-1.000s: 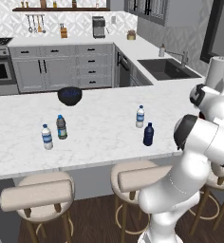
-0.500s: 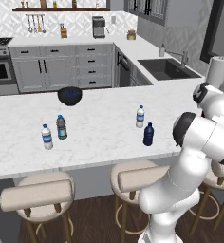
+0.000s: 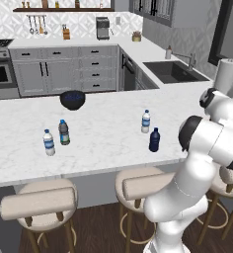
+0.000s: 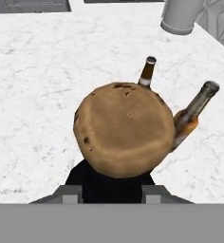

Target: Move the plastic bottles in the middle to the plastics group, and the glass bottles in the middle to the glass group.

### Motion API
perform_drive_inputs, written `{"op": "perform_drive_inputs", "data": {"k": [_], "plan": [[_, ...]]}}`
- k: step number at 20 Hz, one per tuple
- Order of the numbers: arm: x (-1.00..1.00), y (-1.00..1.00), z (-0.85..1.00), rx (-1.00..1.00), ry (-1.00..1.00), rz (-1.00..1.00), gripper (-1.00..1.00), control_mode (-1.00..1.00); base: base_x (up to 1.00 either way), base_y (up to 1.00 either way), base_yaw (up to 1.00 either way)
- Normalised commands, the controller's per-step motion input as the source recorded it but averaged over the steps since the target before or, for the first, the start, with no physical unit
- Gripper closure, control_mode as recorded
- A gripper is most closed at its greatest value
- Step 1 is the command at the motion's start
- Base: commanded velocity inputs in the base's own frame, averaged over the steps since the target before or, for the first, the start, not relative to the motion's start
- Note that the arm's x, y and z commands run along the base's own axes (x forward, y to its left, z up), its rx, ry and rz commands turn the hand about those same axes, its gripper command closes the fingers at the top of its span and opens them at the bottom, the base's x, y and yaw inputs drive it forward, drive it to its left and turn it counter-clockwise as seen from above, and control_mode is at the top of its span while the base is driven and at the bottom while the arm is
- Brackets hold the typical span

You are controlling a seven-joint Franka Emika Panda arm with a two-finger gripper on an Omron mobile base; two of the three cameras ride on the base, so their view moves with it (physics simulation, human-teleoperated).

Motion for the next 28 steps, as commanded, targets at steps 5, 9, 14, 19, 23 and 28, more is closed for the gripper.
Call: {"op": "perform_drive_inputs", "data": {"k": [5,9,14,19,23,28], "plan": [[0.05,-0.01,-0.37,0.00,0.00,0.00,1.00,-1.00,0.00,0.00,0.00],[0.11,-0.01,-0.09,0.00,0.00,0.00,1.00,-1.00,0.00,0.00,0.00],[0.31,-0.08,0.00,0.00,0.00,0.00,1.00,-1.00,0.00,0.00,0.00],[0.30,-0.09,0.00,0.00,0.00,0.00,1.00,-1.00,0.00,0.00,0.00],[0.00,-0.22,0.00,0.00,-0.01,0.00,1.00,-1.00,0.00,0.00,0.00],[0.00,-0.30,0.00,0.00,-0.07,0.00,1.00,-1.00,0.00,0.00,0.00]]}}
